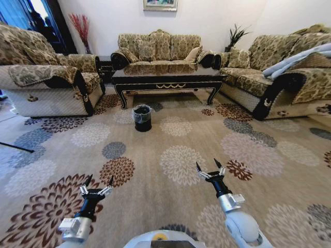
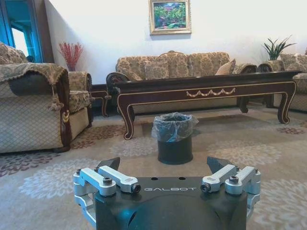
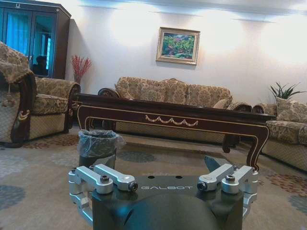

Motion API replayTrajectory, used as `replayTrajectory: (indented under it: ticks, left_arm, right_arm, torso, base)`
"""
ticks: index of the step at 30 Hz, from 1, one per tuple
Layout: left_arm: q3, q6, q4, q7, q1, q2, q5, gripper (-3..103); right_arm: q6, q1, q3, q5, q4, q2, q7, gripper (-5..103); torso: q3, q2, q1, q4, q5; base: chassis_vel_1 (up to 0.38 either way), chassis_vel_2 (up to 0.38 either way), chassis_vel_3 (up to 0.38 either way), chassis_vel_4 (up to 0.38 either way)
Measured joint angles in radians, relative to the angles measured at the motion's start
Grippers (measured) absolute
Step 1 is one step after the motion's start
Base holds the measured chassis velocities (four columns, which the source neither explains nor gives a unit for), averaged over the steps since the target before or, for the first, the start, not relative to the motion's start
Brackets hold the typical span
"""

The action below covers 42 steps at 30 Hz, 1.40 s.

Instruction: Move to the front of the table and pick up the trash from the floor, then place it into the trash bin.

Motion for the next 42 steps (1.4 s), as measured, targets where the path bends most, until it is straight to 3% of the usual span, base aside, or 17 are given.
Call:
replayTrajectory:
  ticks: [11, 25, 32, 42]
  left_arm:
    - [0.0, 0.0, 0.0, 0.0, 0.0, 0.0, 0.0, 100]
    - [0.0, 0.0, 0.0, 0.0, 0.0, 0.0, 0.0, 100]
    - [0.0, 0.0, 0.0, 0.0, 0.0, 0.0, 0.0, 100]
    - [0.0, 0.0, 0.0, 0.0, 0.0, 0.0, 0.0, 100]
  right_arm:
    - [0.0, 0.0, 0.0, 0.0, 0.0, 0.0, 0.0, 100]
    - [0.0, 0.0, 0.0, 0.0, 0.0, 0.0, 0.0, 100]
    - [0.0, 0.0, 0.0, 0.0, 0.0, 0.0, 0.0, 100]
    - [0.0, 0.0, 0.0, 0.0, 0.0, 0.0, 0.0, 100]
  torso:
    - [-0.001, 0.0, 0.0, -0.0001, 0.0002]
    - [0.0, 0.0, 0.0, 0.0, 0.0001]
    - [0.016, 0.018, 0.001, -0.0001, 0.0001]
    - [0.057, 0.061, 0.004, 0.0, 0.0001]
  base:
    - [0.207, -0.215, -0.203, 0.224]
    - [-0.003, 0.002, 0.003, -0.012]
    - [0.0, 0.0, 0.0, 0.0]
    - [0.0, 0.0, 0.0, 0.0]
